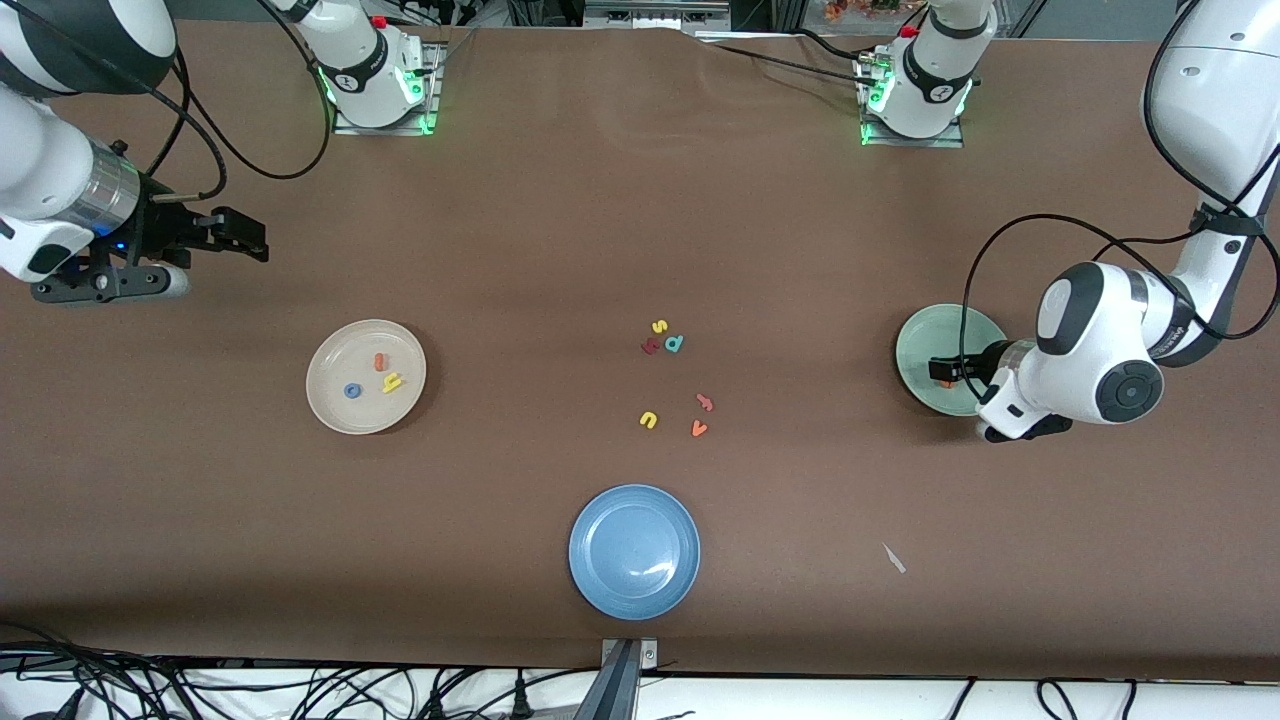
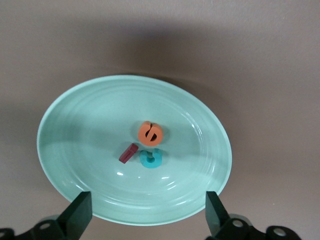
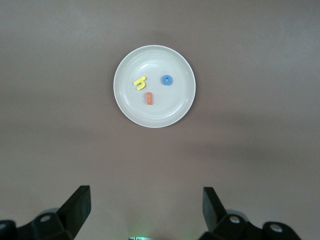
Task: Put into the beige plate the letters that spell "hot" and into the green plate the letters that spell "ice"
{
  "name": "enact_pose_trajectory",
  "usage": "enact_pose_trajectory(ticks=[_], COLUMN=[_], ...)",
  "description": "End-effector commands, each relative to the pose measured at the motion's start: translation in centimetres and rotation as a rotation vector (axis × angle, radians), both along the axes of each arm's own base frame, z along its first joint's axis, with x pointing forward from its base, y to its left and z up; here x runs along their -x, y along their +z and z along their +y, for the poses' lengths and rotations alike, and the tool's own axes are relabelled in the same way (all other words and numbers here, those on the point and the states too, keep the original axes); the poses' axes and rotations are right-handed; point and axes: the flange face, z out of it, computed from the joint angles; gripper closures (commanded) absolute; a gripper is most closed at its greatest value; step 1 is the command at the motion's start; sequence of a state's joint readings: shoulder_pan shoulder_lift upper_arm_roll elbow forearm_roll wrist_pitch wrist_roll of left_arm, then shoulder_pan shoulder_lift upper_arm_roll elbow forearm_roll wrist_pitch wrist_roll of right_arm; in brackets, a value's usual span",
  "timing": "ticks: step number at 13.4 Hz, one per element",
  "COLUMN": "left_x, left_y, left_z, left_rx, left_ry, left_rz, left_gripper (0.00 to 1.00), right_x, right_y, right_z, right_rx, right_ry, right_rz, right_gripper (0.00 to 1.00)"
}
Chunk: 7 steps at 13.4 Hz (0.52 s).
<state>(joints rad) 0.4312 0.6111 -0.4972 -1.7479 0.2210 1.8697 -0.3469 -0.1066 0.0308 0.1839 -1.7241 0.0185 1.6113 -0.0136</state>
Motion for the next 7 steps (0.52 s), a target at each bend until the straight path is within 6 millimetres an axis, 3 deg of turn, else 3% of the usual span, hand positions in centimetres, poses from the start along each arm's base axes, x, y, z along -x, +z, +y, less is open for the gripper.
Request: enact_pose_trajectory(ticks=[1, 3, 4, 6, 7], left_x=[-1.9, -4.1, -4.8, -5.7, -5.8], left_y=[3.5, 7.0, 8.2, 9.7, 9.8], left_z=[0.3, 0.2, 0.3, 0.2, 0.4], left_rx=[-0.034, -0.029, -0.031, -0.031, -0.032], left_ry=[-0.003, 0.006, 0.006, 0.008, 0.012], left_rz=[-0.069, -0.138, -0.148, -0.178, -0.179], left_gripper=[0.0, 0.0, 0.0, 0.0, 0.0], right_x=[0.6, -0.2, -0.9, -3.3, -3.5], right_y=[1.9, 3.7, 3.3, 2.5, 2.5], right_z=[-2.7, -2.8, -2.7, -4.4, -4.0], right_rx=[-0.024, -0.023, -0.02, -0.025, -0.022], right_ry=[-0.03, -0.043, -0.042, -0.064, -0.067], right_rz=[-0.014, -0.064, -0.072, -0.08, -0.083], right_gripper=[0.01, 0.01, 0.01, 0.01, 0.01])
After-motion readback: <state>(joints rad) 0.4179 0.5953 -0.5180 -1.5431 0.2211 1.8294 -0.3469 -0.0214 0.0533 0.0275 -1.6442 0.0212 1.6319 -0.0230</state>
